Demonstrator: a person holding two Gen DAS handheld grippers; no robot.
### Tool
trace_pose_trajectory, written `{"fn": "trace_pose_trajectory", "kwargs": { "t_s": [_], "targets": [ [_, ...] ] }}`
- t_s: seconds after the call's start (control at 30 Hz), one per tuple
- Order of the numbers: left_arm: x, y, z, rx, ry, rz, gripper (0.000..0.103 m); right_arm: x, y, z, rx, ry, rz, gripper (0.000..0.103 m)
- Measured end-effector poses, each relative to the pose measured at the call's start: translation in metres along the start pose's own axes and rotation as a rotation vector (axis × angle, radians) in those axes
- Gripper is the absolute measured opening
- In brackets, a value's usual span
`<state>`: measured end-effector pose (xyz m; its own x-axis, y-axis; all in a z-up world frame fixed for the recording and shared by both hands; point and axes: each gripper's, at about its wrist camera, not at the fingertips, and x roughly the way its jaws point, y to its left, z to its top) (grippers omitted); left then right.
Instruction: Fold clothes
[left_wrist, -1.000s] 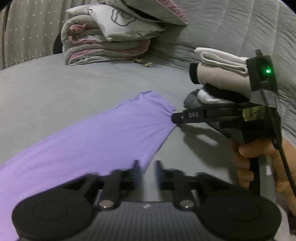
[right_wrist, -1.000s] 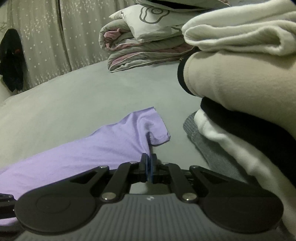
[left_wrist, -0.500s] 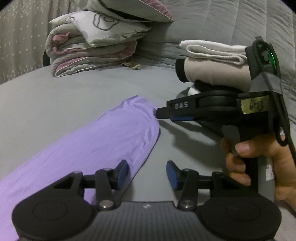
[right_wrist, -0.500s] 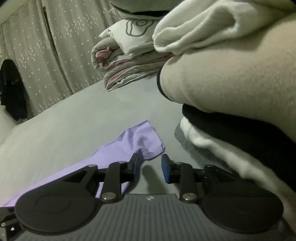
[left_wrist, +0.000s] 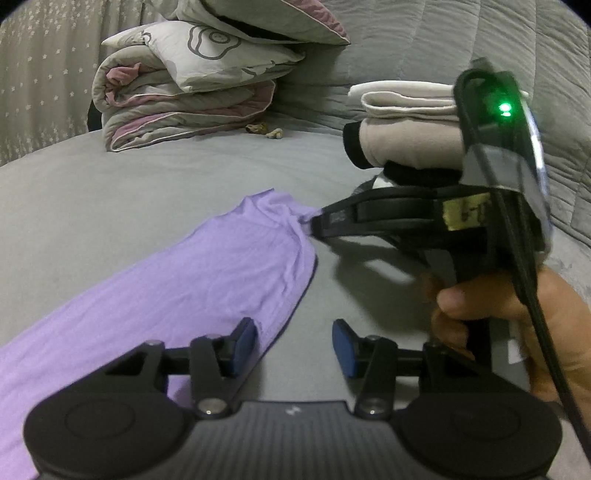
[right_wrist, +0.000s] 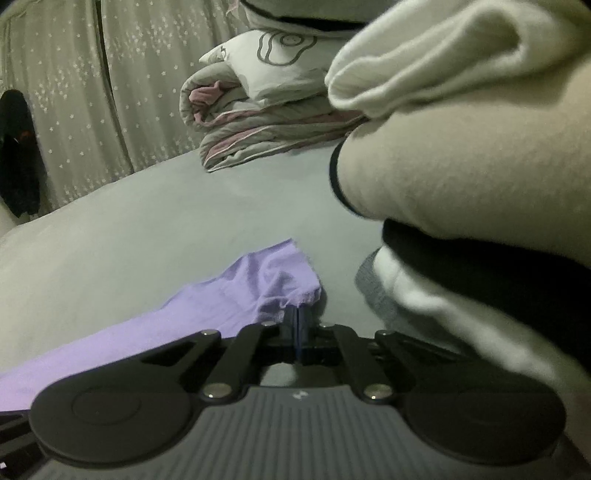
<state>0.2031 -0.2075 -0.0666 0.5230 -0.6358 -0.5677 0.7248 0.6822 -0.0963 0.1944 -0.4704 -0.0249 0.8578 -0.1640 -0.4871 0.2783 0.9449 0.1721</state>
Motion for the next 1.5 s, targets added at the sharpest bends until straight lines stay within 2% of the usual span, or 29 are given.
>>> {"fn": "trace_pose_trajectory", "kwargs": {
  "t_s": [0.03,0.1,0.2,0.33,0.53,0.6,0.63,0.8,1.1,1.33,1.5],
  "targets": [
    [0.0,0.0,0.001,-0.007,-0.002,-0.004,0.029,-0.005,0.001,0.001,-0.026,-0.031,-0.047,0.0],
    [0.002,0.0,0.002,-0.013,0.002,-0.015,0.029,-0.014,0.004,0.002,-0.079,-0.078,-0.122,0.0],
    [0.004,0.0,0.002,-0.014,0.007,-0.025,0.03,-0.007,0.006,-0.002,-0.128,-0.031,-0.149,0.0],
    [-0.002,-0.001,0.002,-0.025,0.004,-0.027,0.04,-0.004,0.003,-0.002,-0.128,0.005,-0.131,0.002],
    [-0.028,0.004,0.003,-0.015,-0.015,0.004,0.054,-0.01,0.004,-0.003,-0.135,0.003,-0.104,0.02],
    [-0.041,0.012,0.001,-0.019,-0.02,0.034,0.055,-0.013,0.009,-0.005,-0.153,-0.002,-0.084,0.039],
    [-0.047,0.016,0.0,-0.024,-0.022,0.049,0.056,-0.015,0.013,-0.005,-0.162,-0.005,-0.073,0.042],
    [-0.079,0.051,-0.009,-0.071,-0.008,0.158,0.057,-0.021,0.028,-0.008,-0.205,-0.018,-0.047,0.043],
    [-0.141,0.118,-0.036,-0.142,0.019,0.33,0.058,-0.022,0.066,-0.011,-0.248,0.041,0.111,0.045],
    [-0.189,0.169,-0.062,-0.161,0.057,0.51,0.058,-0.033,0.129,-0.013,-0.336,0.085,0.312,0.045],
    [-0.226,0.207,-0.086,-0.213,0.07,0.642,0.058,-0.042,0.182,-0.018,-0.413,0.128,0.502,0.045]
  ]
}}
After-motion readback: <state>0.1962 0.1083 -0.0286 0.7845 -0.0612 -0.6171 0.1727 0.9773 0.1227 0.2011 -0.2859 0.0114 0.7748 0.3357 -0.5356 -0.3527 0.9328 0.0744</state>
